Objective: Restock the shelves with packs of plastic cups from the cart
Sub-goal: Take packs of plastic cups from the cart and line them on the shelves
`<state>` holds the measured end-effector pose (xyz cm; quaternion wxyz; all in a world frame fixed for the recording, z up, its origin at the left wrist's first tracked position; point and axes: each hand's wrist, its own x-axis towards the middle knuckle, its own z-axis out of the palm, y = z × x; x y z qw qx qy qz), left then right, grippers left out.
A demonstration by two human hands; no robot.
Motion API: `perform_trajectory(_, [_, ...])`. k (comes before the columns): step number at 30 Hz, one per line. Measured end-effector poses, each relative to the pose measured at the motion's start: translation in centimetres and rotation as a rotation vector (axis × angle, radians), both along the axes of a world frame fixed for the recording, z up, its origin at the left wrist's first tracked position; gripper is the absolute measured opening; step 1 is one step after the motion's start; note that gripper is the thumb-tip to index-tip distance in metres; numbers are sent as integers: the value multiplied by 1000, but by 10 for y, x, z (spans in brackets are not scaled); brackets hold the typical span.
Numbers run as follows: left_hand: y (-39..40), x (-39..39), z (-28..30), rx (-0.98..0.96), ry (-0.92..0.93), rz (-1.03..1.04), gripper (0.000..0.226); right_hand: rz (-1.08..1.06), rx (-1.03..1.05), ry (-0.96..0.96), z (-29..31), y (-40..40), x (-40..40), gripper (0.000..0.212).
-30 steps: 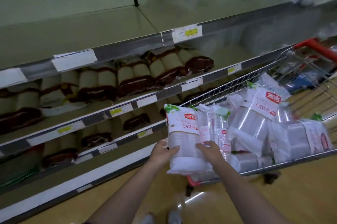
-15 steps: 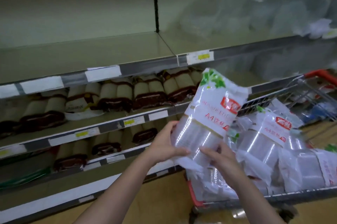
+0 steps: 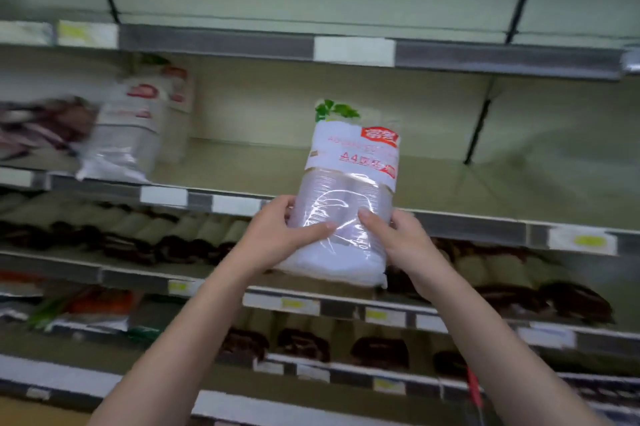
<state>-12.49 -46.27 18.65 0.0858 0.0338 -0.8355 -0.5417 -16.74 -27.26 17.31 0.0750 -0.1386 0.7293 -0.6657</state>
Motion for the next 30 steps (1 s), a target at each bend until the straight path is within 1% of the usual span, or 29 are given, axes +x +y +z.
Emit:
perform_trajectory(3, [-70,-19,7,8,-7,75,50,110,49,-3,13,-72,-29,23])
perform_trajectory(6, [-137,-51,16,31,-29,99,55,193,104,19,31,-139,-60,8])
perform_trajectory(8, [-176,-76,22,37,-48,119,58,197,149,17,41,-180,-83,14])
perform_trajectory(11, [-216,-112,26,66,-88,155,42,156,213,-5,47,-227,-117,21])
perform_trajectory(12, [-227,-126,25,76,-108,158,42,119,244,21,47,-242,-129,26])
perform_trajectory(14, [-243,-151,21,89,-149,187,59,86,296,113,45,-264,-151,52])
perform_trajectory(16, [-254,-175,17,2,-153,206,76,83,296,152,40,-282,-172,77])
perform_trajectory(17, [-258,-185,14,-52,-142,216,80,83,282,154,35,-289,-180,83])
perform_trajectory(19, [-264,-199,10,-106,-76,250,80,71,256,162,24,-299,-196,83])
perform_trajectory(22, [-273,-209,1,-142,68,306,65,32,231,182,18,-313,-203,82])
perform_trajectory(24, [-275,-212,-1,-129,111,316,60,5,228,190,18,-322,-204,84])
perform_trajectory(26, [-274,-216,-1,-134,98,319,62,-28,263,200,18,-329,-207,88])
perform_trajectory(28, [-272,-220,-3,-195,62,332,62,-78,349,217,15,-335,-211,90])
perform_trajectory(30, [-269,-223,-3,-251,24,343,61,-116,406,236,12,-338,-212,86])
